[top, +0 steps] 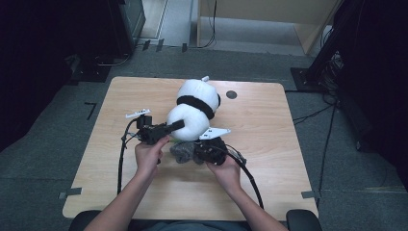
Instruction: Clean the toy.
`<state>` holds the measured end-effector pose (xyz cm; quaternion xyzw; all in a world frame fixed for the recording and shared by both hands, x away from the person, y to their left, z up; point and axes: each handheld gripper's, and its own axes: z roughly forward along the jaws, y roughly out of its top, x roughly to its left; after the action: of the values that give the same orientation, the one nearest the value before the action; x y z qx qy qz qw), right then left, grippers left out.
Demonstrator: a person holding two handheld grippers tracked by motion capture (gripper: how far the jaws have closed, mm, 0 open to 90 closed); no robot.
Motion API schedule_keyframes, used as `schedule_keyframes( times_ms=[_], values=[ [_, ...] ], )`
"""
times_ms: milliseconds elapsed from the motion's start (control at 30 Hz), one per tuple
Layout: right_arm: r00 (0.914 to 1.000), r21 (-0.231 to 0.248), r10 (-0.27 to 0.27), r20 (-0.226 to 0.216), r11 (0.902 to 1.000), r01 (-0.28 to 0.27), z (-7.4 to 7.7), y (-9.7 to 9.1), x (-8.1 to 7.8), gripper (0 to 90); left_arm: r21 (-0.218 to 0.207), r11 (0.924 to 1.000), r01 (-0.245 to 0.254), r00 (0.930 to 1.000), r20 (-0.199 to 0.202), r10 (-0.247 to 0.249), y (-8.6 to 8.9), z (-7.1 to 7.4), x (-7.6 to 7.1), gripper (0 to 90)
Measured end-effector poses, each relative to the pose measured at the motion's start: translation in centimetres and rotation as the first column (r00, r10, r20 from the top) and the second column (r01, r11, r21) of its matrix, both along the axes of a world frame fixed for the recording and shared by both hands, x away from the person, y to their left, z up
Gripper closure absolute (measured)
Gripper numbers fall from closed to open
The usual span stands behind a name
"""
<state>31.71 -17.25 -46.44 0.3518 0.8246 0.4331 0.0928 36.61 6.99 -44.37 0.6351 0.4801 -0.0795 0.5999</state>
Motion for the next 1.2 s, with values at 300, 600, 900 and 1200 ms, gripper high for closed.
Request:
schedule_keyframes(
  times_ms=[300,600,900,1200],
  values=[
    [0.9994,-0.066,-0.034,0.006,0.9972,0.034,-0.1,-1.0,0.5,78.4,0.014,0.9999,-0.004,0.9999,0.017,0.004,0.6,0.2,0.1,46.5],
    [0.9922,-0.033,-0.123,-0.018,0.9919,0.123,0.8,-3.9,1.3,78.4,0.059,0.9978,-0.029,0.9992,0.03,0.028,1.8,0.2,0.5,46.8],
    [0.9818,0.023,-0.177,-0.069,0.9836,0.179,1.8,-6.6,2.1,77.8,0.139,0.9882,-0.065,0.9964,0.063,0.056,3.4,0.6,1.2,46.7],
    [0.9709,0.026,-0.22,-0.096,0.9745,0.223,2.6,-8.9,2.7,77.9,0.21,0.9711,-0.114,0.9906,0.098,0.095,5.6,1.2,1.8,46.7]
  ],
)
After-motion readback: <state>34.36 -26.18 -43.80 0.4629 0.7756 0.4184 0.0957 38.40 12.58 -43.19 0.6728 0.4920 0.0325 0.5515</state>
